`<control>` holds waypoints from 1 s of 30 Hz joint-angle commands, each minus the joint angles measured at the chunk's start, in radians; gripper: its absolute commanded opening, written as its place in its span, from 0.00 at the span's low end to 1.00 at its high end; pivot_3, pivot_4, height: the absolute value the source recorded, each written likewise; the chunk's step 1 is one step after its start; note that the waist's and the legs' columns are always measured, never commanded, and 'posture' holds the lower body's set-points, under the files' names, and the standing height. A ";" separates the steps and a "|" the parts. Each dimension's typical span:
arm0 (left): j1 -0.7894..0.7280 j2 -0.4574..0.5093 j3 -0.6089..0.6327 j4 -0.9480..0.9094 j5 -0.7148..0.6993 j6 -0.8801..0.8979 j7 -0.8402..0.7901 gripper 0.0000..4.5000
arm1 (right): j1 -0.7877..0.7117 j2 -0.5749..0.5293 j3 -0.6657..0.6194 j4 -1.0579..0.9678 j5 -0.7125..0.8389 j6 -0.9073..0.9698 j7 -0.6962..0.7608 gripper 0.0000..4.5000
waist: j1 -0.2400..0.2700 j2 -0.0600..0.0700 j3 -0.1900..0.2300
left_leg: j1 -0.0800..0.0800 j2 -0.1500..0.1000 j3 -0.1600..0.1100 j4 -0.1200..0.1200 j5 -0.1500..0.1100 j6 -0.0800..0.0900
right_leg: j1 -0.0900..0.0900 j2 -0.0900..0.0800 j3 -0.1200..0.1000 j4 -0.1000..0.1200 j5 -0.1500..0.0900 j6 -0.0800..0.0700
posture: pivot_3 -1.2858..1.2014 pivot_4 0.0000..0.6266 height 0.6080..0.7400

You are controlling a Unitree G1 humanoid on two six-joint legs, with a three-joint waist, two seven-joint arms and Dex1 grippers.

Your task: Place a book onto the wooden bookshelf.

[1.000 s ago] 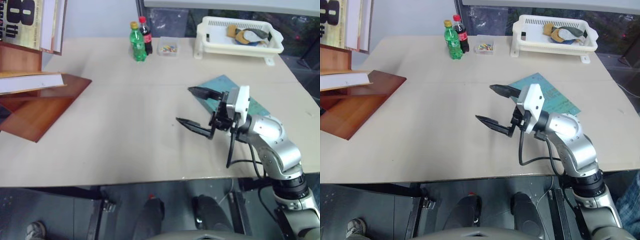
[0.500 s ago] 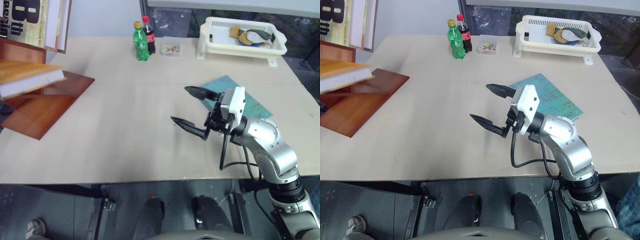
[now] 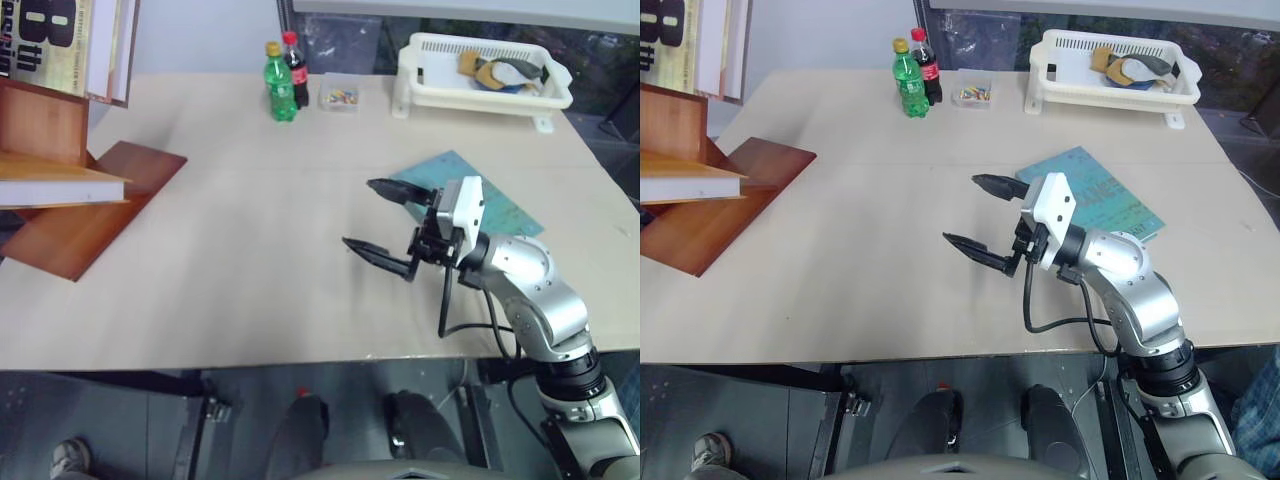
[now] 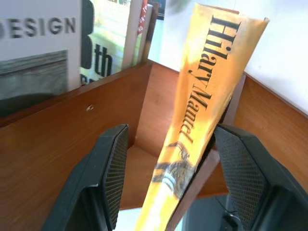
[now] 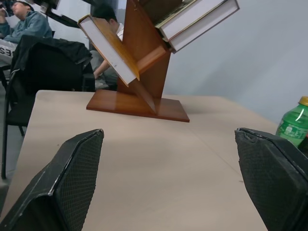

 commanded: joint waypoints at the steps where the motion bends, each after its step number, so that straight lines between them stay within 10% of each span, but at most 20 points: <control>1: 0.061 0.023 0.091 -0.045 -0.072 -0.008 -0.035 0.67 | -0.027 0.006 -0.006 0.010 0.007 -0.033 0.027 1.00 | 0.001 0.000 0.000 | 0.000 0.000 0.000 0.000 0.000 0.000 | 0.000 0.000 0.000 0.000 0.000 0.000 | 0.52 0.24 1.00; 30: 0.313 -0.192 0.361 -0.718 -0.382 0.361 -0.303 0.67 | -0.059 0.007 -0.020 0.087 0.005 -0.067 0.095 1.00 | -0.002 0.001 0.000 | 0.000 0.000 0.000 0.000 0.000 0.000 | 0.000 0.000 0.000 0.000 0.000 0.000 | 0.52 0.24 1.00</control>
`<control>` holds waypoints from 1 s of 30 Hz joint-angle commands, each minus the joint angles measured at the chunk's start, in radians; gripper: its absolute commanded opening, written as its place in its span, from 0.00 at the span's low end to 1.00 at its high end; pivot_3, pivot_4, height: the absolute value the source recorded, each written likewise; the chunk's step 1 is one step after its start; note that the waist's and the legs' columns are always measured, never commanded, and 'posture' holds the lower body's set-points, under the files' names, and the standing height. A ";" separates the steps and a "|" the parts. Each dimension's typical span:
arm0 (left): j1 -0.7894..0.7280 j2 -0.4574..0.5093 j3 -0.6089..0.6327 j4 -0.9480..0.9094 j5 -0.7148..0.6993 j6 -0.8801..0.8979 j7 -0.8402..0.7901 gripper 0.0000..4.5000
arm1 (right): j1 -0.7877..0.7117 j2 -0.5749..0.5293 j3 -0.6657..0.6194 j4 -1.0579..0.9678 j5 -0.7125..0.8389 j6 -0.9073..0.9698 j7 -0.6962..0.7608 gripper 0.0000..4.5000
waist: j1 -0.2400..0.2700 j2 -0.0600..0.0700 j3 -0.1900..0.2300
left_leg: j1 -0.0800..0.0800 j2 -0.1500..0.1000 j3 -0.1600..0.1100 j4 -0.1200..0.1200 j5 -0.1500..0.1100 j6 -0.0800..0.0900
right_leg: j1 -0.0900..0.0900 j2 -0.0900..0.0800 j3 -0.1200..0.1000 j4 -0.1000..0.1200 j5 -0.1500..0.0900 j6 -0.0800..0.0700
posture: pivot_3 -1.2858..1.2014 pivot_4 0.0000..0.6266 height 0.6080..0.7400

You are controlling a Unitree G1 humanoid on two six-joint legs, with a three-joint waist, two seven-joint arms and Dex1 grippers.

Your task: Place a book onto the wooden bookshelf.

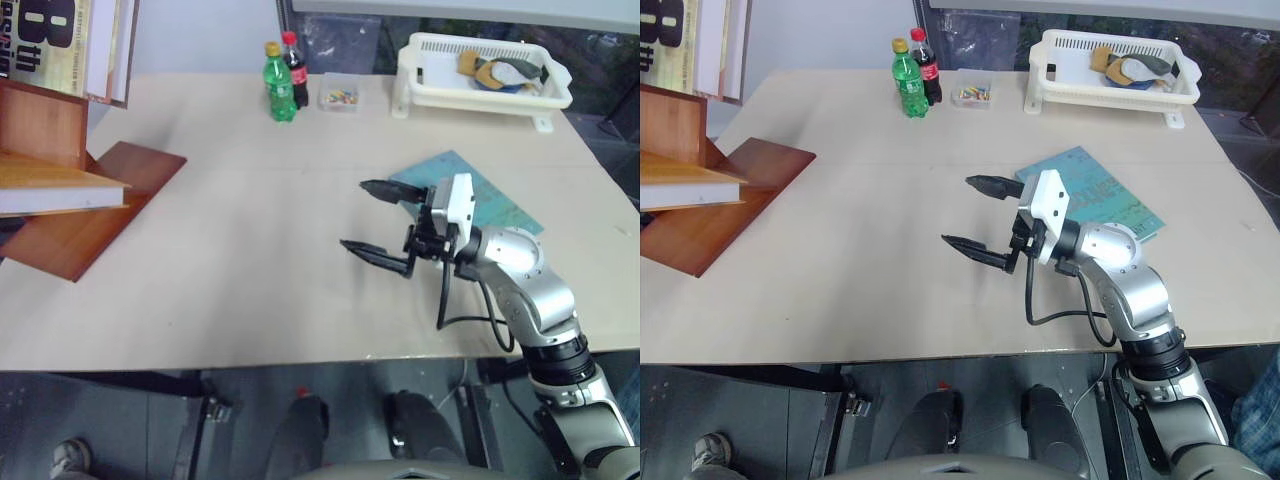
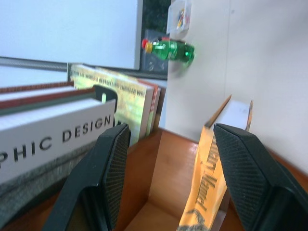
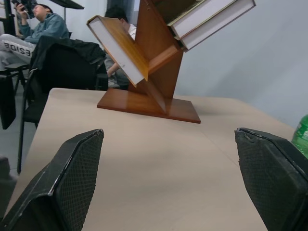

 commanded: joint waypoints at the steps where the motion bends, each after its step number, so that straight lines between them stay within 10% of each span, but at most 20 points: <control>1: 0.001 -0.065 -0.016 -0.175 -0.081 0.081 -0.004 0.67 | -0.010 -0.012 -0.029 -0.033 0.011 -0.012 0.004 1.00 | 0.000 0.000 0.000 | 0.000 0.000 0.000 0.000 0.000 0.000 | 0.000 0.000 0.000 -0.001 0.000 0.000 | 0.52 0.24 1.00; 11: 0.074 -0.391 -0.262 -0.826 0.020 0.454 0.425 0.67 | 0.052 -0.078 -0.075 -0.131 0.029 0.047 -0.040 1.00 | 0.002 0.001 0.000 | 0.000 -0.001 -0.001 0.000 0.000 0.000 | 0.001 -0.001 0.000 -0.001 0.002 -0.003 | 0.52 0.24 1.00; 19: 0.165 -0.749 -0.405 -1.026 0.164 0.757 0.872 0.01 | 0.096 -0.095 -0.091 -0.208 0.024 0.087 -0.104 1.00 | -0.015 0.002 0.001 | 0.001 -0.001 -0.002 0.000 0.000 0.000 | 0.001 0.000 0.001 0.000 0.004 0.001 | 0.52 0.24 1.00; 30: -0.166 -0.822 -0.469 -0.943 0.263 1.003 1.188 0.01 | 0.134 -0.076 -0.077 -0.303 0.047 0.101 -0.150 1.00 | -0.001 0.001 0.000 | 0.003 -0.002 -0.004 0.002 0.000 0.000 | 0.005 0.001 0.000 0.000 0.005 0.001 | 0.52 0.24 1.00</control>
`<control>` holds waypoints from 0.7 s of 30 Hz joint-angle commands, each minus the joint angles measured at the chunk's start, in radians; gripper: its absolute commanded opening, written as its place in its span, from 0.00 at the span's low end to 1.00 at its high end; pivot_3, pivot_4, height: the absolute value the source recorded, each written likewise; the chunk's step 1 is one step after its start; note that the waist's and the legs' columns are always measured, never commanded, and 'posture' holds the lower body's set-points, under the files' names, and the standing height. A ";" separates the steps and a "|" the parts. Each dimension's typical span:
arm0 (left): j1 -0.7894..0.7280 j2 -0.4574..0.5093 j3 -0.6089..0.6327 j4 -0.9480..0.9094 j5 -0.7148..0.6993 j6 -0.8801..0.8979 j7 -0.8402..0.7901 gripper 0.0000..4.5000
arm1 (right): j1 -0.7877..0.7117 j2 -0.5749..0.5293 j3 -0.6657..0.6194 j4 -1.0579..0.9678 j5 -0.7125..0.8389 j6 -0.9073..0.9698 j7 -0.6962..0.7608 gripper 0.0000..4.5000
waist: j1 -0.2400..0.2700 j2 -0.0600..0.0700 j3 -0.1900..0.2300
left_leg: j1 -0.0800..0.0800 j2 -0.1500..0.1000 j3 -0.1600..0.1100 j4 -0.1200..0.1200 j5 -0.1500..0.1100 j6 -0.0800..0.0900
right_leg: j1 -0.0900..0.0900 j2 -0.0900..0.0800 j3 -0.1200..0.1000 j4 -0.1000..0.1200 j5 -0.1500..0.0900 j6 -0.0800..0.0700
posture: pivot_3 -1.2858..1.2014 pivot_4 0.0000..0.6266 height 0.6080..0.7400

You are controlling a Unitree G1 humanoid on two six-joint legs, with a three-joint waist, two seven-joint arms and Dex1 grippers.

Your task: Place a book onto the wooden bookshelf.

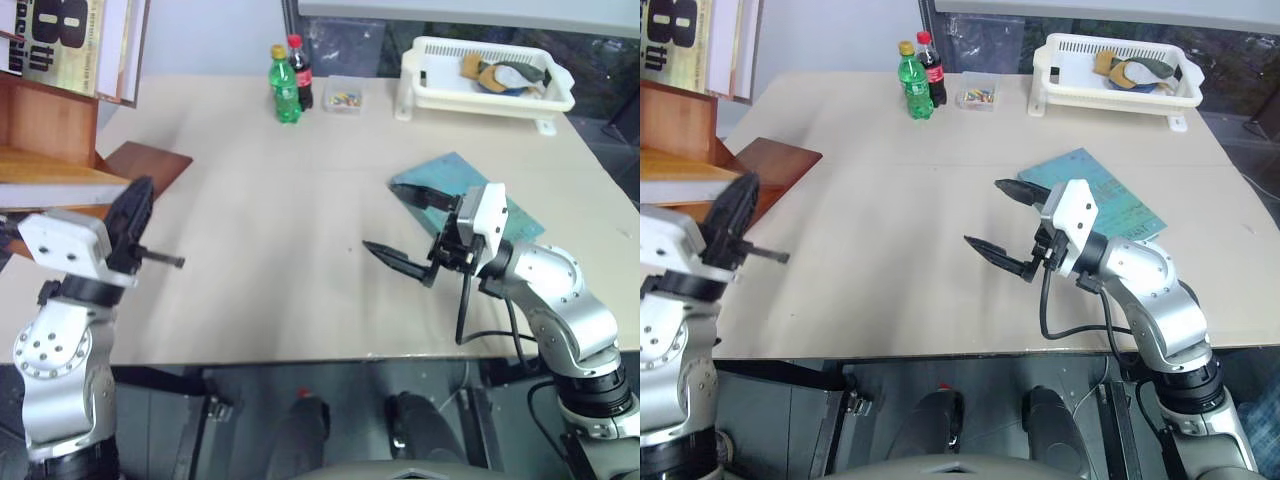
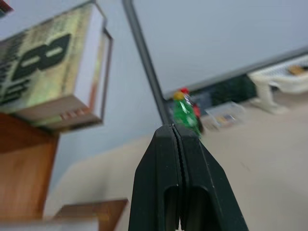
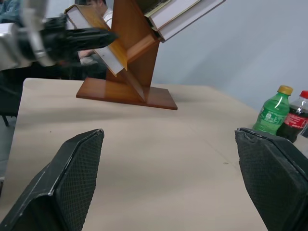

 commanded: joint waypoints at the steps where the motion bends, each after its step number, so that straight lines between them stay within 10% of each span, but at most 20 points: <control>1: -0.032 0.010 0.007 0.026 0.021 0.013 0.035 0.01 | -0.014 0.020 -0.004 -0.052 0.034 -0.013 -0.006 1.00 | -0.002 0.000 0.000 | 0.000 0.000 0.000 0.000 0.000 0.000 | 0.000 0.000 0.000 0.000 0.000 0.000 | 0.52 0.24 1.00; 21: -0.133 0.043 0.041 0.162 0.106 0.021 0.133 0.01 | -0.073 0.099 0.052 -0.041 0.082 -0.076 0.068 1.00 | 0.005 0.000 0.000 | -0.001 0.000 -0.001 -0.002 0.000 0.000 | 0.000 -0.001 -0.001 -0.002 0.000 0.000 | 0.52 0.24 1.00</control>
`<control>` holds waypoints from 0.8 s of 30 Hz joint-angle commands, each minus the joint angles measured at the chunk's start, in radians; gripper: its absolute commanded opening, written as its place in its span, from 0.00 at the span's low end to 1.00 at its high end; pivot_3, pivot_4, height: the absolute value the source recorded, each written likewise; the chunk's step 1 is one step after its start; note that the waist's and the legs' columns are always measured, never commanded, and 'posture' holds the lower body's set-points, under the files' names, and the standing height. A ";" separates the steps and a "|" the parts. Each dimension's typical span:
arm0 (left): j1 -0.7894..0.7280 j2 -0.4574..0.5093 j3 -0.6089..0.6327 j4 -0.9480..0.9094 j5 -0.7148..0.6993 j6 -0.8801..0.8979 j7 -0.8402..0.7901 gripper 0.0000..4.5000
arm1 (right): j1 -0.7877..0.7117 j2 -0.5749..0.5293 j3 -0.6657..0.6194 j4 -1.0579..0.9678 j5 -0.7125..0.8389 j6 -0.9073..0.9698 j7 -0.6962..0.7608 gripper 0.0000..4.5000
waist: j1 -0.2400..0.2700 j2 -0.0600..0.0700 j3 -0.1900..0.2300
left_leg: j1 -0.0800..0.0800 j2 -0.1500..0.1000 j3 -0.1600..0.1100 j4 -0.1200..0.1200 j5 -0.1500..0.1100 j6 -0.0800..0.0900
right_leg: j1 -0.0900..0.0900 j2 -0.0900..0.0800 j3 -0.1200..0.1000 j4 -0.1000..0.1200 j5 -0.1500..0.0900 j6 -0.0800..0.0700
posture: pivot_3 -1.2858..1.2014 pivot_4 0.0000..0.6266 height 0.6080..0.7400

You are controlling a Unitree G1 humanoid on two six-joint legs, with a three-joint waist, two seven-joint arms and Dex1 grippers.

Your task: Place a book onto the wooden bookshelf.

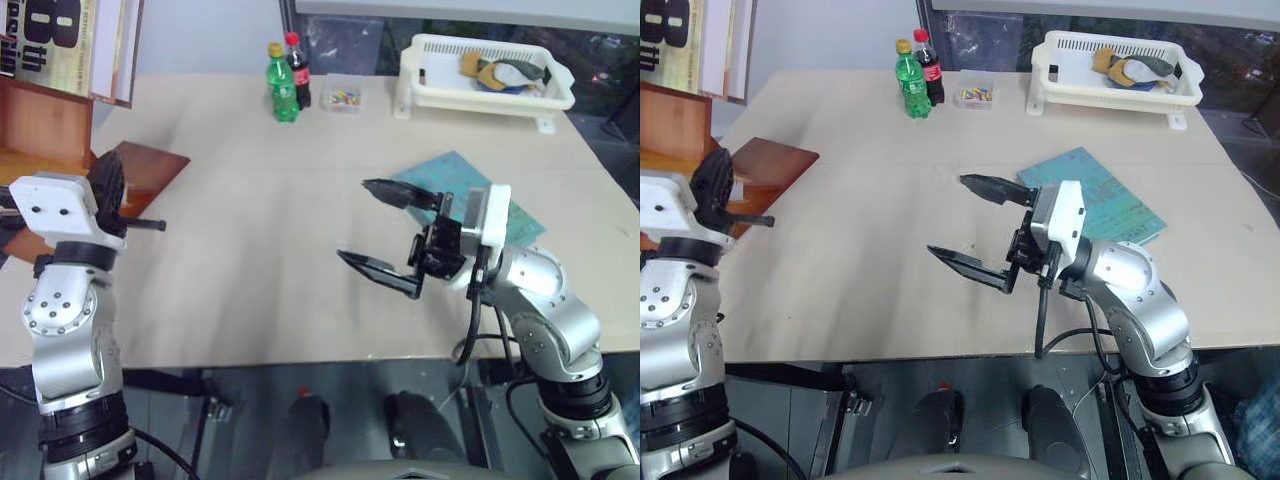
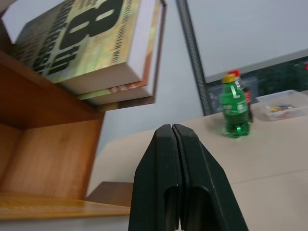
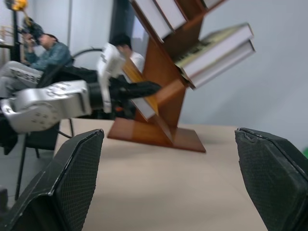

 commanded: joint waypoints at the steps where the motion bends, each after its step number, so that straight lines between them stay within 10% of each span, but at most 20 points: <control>1: -0.026 0.024 0.038 0.012 0.023 -0.002 0.040 0.01 | -0.030 0.007 0.003 -0.012 0.008 -0.032 0.016 1.00 | 0.000 0.000 0.000 | 0.000 0.000 0.000 0.000 0.000 0.000 | 0.000 0.000 0.000 0.000 0.000 0.000 | 0.52 0.24 1.00; 14: -0.105 0.063 0.058 0.107 -0.003 -0.019 0.021 0.01 | -0.033 -0.004 0.000 0.004 -0.020 -0.039 0.012 1.00 | 0.000 0.000 0.000 | 0.000 0.000 -0.001 0.000 0.000 0.000 | 0.000 0.000 -0.001 0.001 0.000 0.000 | 0.52 0.24 1.00; 23: 0.059 0.018 -0.108 -0.158 -0.322 0.184 -0.268 0.01 | 0.043 -0.071 -0.062 -0.029 -0.027 0.062 -0.080 1.00 | 0.000 0.000 0.000 | -0.002 0.000 0.001 -0.001 0.000 -0.001 | 0.000 -0.002 0.000 -0.004 0.000 0.000 | 0.52 0.24 1.00; 24: 0.083 0.020 -0.131 -0.168 -0.338 0.213 -0.288 0.13 | 0.059 -0.090 -0.071 -0.031 -0.045 0.078 -0.099 1.00 | 0.000 0.000 0.000 | -0.002 0.000 0.001 -0.001 0.000 -0.001 | 0.000 -0.003 0.000 -0.004 0.000 0.000 | 0.52 0.24 1.00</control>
